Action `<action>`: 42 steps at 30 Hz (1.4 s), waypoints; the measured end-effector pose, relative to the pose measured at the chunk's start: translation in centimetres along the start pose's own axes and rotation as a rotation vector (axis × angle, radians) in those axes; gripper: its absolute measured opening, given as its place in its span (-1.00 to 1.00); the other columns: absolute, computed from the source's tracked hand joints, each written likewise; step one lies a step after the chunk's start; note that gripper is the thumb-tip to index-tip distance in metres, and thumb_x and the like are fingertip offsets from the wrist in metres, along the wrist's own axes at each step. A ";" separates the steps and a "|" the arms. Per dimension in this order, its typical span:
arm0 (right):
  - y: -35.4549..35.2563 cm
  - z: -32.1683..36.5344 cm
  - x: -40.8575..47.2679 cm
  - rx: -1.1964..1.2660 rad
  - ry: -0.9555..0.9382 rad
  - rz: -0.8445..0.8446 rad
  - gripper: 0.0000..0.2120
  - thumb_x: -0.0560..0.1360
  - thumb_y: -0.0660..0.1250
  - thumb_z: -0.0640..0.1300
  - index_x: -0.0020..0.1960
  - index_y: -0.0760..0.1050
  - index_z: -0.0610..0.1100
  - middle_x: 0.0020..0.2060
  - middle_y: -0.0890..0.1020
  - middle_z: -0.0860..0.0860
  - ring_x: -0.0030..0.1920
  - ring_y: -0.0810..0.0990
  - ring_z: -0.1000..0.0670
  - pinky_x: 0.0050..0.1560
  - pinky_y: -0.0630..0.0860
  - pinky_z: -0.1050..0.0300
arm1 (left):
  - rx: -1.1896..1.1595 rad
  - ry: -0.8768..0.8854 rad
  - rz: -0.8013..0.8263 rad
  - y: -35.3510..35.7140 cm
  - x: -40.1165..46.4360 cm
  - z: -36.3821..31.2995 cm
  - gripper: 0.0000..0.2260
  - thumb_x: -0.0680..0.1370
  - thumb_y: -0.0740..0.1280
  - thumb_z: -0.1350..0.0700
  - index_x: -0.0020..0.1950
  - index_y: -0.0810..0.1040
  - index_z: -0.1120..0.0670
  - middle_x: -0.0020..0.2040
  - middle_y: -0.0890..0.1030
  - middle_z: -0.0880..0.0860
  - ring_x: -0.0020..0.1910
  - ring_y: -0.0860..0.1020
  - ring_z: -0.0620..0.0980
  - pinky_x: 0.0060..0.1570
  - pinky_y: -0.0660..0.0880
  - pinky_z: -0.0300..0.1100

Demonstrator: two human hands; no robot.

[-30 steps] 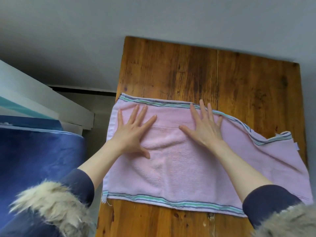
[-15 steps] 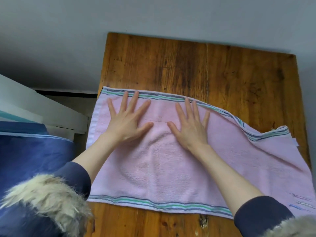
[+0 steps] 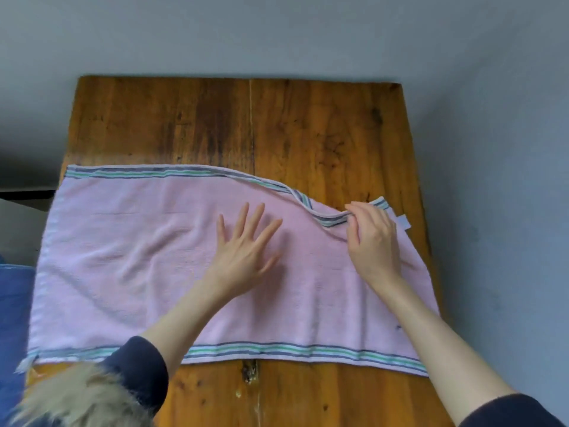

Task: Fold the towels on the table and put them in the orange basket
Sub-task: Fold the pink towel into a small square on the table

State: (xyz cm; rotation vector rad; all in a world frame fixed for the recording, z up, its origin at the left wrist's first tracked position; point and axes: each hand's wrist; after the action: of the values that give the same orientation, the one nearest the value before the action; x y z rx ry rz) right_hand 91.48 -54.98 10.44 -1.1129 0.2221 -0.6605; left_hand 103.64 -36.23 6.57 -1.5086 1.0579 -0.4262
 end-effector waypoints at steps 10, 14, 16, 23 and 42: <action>-2.0 -10.8 0.0 0.033 0.492 0.304 -0.76 0.54 0.25 0.00 0.06 0.46 -0.17 0.04 0.55 -0.08 -0.08 0.48 -0.05 -0.27 0.36 0.17 | 0.030 0.037 0.032 1.9 5.2 -8.9 -0.35 0.56 0.15 -0.14 0.53 -0.15 -0.13 0.54 -0.23 0.07 0.51 -0.25 0.14 0.37 -0.13 0.32; -2.8 -9.9 -0.1 -0.006 0.312 0.038 -0.87 0.49 0.32 -0.16 -0.16 0.39 -0.16 -0.13 0.52 -0.09 -0.18 0.47 -0.08 -0.28 0.40 0.09 | 0.009 -0.008 0.023 1.6 6.2 -9.6 -0.34 0.56 0.16 -0.12 0.52 -0.16 -0.14 0.54 -0.23 0.06 0.51 -0.21 0.15 0.35 -0.04 0.32; -2.9 -9.0 -0.9 -0.040 0.138 -0.009 -0.87 0.43 0.38 -0.18 -0.19 0.46 -0.22 -0.12 0.54 -0.13 -0.16 0.49 -0.15 -0.24 0.45 -0.02 | 0.022 -0.027 0.044 1.7 6.2 -9.8 -0.34 0.56 0.17 -0.12 0.52 -0.18 -0.15 0.54 -0.24 0.07 0.51 -0.22 0.16 0.34 -0.02 0.35; -2.2 -9.5 -1.9 0.239 0.246 0.202 -0.80 0.56 0.25 -0.09 0.01 0.54 -0.22 0.09 0.51 -0.01 0.04 0.49 -0.04 -0.14 0.38 0.19 | 0.095 -0.064 0.126 2.1 5.9 -10.2 -0.32 0.54 0.10 -0.24 0.51 -0.24 -0.16 0.52 -0.35 0.08 0.50 -0.31 0.14 0.34 -0.12 0.37; -3.6 -13.8 6.8 0.262 0.570 0.215 -0.90 0.52 0.26 -0.11 -0.15 0.41 -0.10 -0.31 0.47 0.08 -0.35 0.40 0.14 -0.41 0.26 0.23 | 0.054 0.026 0.010 0.7 8.5 -12.2 -0.36 0.55 0.11 -0.19 0.52 -0.17 -0.15 0.46 -0.40 0.00 0.45 -0.38 0.08 0.38 -0.23 0.32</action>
State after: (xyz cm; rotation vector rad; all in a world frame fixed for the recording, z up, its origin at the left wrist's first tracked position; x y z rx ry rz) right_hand 88.91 -70.43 8.55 -0.6187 0.7121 -0.7763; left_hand 98.41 -50.16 6.47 -1.4524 1.0657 -0.4647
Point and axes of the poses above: each hand's wrist, its own x-axis towards the middle knuckle, its own y-axis out of the palm, z = x × y
